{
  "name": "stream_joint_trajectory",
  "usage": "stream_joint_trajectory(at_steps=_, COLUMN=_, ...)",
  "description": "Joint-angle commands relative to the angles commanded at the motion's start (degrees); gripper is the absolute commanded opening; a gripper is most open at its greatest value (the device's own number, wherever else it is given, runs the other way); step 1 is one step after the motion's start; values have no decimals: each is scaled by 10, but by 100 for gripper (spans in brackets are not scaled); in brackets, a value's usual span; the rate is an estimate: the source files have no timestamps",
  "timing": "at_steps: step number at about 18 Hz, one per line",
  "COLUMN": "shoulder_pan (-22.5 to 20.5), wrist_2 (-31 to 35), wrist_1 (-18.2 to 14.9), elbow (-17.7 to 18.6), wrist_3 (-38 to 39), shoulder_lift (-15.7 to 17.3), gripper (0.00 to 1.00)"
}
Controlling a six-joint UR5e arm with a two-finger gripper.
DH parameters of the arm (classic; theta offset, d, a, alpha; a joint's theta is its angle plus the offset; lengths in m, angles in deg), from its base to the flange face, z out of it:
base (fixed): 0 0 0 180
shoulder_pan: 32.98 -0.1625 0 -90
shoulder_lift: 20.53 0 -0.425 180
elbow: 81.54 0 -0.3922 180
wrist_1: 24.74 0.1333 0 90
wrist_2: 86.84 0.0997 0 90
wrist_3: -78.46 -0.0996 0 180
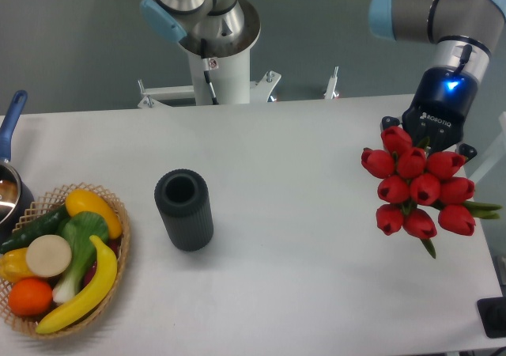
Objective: Insert the flowers into the vase
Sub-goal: 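Carry the red tulip bunch with the gripper over the grey vase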
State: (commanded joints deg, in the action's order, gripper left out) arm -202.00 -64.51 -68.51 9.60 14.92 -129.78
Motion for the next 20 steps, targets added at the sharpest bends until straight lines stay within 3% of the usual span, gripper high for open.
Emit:
stream_joint_trajectory(at_steps=9, shoulder_pan=9, wrist_2=-1, wrist_1=0, elbow=-2, wrist_3=0, shoulder_lift=-1, gripper=26)
stream_joint_trajectory(at_steps=14, shoulder_pan=35, wrist_2=-7, wrist_1=0, elbow=-2, wrist_3=1, shoulder_lift=-1, gripper=26)
stream_joint_trajectory(at_steps=20, shoulder_pan=79, wrist_2=-139, wrist_1=1, elbow=21, wrist_3=-3, shoulder_lift=3, gripper=26)
